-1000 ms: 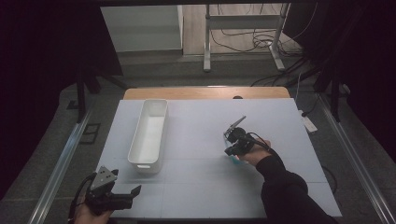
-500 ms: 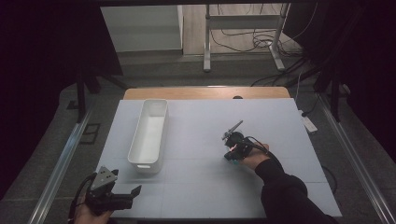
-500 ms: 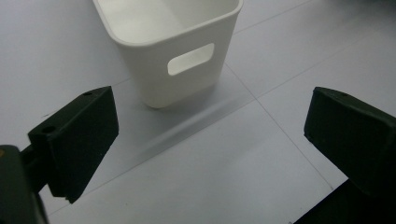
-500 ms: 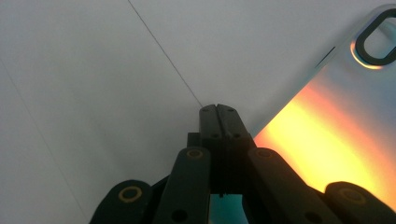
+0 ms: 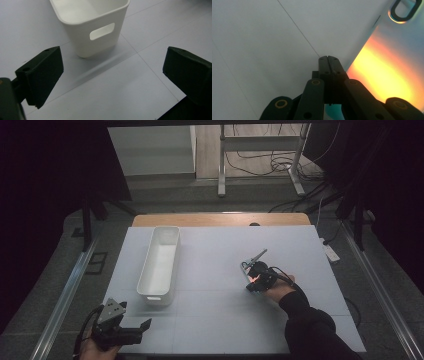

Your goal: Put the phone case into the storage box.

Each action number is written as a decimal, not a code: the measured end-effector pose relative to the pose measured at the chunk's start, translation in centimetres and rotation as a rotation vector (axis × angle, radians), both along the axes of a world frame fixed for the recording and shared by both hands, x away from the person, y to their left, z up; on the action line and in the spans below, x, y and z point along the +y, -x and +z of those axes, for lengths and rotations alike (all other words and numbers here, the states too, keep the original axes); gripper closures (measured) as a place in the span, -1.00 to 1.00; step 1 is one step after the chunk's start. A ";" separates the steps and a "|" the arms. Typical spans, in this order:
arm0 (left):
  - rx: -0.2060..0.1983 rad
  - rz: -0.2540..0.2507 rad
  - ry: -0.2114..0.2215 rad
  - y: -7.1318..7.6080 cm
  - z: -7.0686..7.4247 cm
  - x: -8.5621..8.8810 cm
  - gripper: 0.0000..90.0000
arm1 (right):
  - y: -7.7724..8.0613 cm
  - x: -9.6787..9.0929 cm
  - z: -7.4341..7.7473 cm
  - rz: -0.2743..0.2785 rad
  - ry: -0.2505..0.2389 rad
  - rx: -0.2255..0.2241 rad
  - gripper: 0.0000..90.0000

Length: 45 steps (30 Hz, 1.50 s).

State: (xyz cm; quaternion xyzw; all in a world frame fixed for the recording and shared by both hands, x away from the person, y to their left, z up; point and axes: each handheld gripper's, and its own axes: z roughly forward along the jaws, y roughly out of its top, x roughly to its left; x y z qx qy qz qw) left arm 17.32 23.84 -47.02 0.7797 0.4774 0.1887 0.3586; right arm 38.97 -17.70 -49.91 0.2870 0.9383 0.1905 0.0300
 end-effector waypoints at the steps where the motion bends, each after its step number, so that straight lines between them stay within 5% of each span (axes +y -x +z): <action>1: 0.000 0.000 0.000 0.0 0.0 0.0 -0.91 | 0.0 -0.2 0.0 -0.006 -0.003 0.003 0.99; 17: 0.001 0.002 -0.002 0.0 0.0 0.0 -0.91 | -0.7 -2.4 0.1 -0.056 0.001 0.002 0.99; 33: 0.003 0.001 -0.007 -0.1 0.0 -0.1 -0.90 | -0.4 -2.0 0.4 -0.038 -0.007 -0.004 0.92; 45: 0.006 -0.001 -0.007 -0.1 0.0 -0.1 -0.90 | -0.4 -2.1 2.2 -0.070 -0.024 -0.053 0.40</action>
